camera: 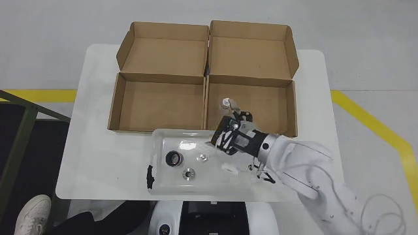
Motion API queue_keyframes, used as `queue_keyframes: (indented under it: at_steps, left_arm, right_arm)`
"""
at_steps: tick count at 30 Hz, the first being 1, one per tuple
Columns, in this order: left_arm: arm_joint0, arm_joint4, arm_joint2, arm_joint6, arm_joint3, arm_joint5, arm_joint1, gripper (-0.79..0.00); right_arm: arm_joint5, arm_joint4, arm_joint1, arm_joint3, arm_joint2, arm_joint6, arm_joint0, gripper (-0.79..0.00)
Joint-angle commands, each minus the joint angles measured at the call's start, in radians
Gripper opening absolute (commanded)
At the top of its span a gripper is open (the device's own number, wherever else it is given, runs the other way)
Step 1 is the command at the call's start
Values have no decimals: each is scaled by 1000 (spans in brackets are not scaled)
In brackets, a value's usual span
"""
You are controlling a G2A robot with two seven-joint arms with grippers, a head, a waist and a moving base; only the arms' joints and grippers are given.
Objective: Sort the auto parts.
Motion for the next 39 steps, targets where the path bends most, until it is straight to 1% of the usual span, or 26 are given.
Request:
queue_keyframes:
  at_steps: [1,8,13,19,29,30,31,32,33,34,36,37,39]
  left_arm:
    - [0,0,0,0,0,0,0,0]
    - [0,0,0,0,0,0,0,0]
    - [0,0,0,0,0,0,0,0]
    - [0,0,0,0,0,0,0,0]
    - [0,0,0,0,0,0,0,0]
    - [0,0,0,0,0,0,0,0]
    - [0,0,0,0,0,0,0,0]
    - [0,0,0,0,0,0,0,0]
    - [0,0,0,0,0,0,0,0]
    - [0,0,0,0,0,0,0,0]
    - [0,0,0,0,0,0,0,0]
    - [0,0,0,0,0,0,0,0]
    - [0,0,0,0,0,0,0,0]
  right_arm:
    - [-25,2,1,-2,-19,9,-6,0]
    - [-84,1,2,14,-85,30,-24,0]
    - [-111,9,1,67,-132,35,-20,0]
    - [-106,-10,-7,156,-184,30,12,0]
    - [-108,22,-18,268,-219,53,76,0]
    - [-108,25,-19,277,-223,58,83,-22]
    - [-109,28,-20,285,-228,64,89,-126]
    - [-108,31,-21,293,-232,68,95,-191]
    - [-106,33,-23,302,-236,73,101,-228]
    - [-104,34,-24,310,-240,78,107,-292]
    - [-101,37,-26,323,-249,87,116,-351]
    - [-100,36,-27,329,-253,92,121,-400]
    - [-94,32,-29,339,-260,101,128,-413]
